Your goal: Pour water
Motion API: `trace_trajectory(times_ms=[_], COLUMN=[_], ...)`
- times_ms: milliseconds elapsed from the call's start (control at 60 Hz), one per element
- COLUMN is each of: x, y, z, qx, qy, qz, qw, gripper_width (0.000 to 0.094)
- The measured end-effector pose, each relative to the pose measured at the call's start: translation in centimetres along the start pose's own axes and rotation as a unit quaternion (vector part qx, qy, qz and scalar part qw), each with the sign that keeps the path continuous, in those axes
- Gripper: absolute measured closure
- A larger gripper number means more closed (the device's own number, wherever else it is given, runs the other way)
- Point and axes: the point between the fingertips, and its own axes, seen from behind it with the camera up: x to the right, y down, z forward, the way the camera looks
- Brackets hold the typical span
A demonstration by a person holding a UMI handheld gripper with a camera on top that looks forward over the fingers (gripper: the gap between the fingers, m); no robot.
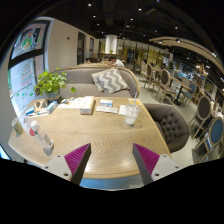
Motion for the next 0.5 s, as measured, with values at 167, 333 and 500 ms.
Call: trace_trajectory(times_ms=[167,333,500], x=[-2.3,-8.2,-16.9], y=[1.5,4.4,7.4], z=[-0.9,-2.4,-2.9], qx=[-0.006,-0.02,-0.031], qy=[0.001,-0.015,-0.042], qz=[0.002,0.001,0.002], qw=[1.0,1.0,0.999], gripper_width=[0.0079,0.0084,0.0082])
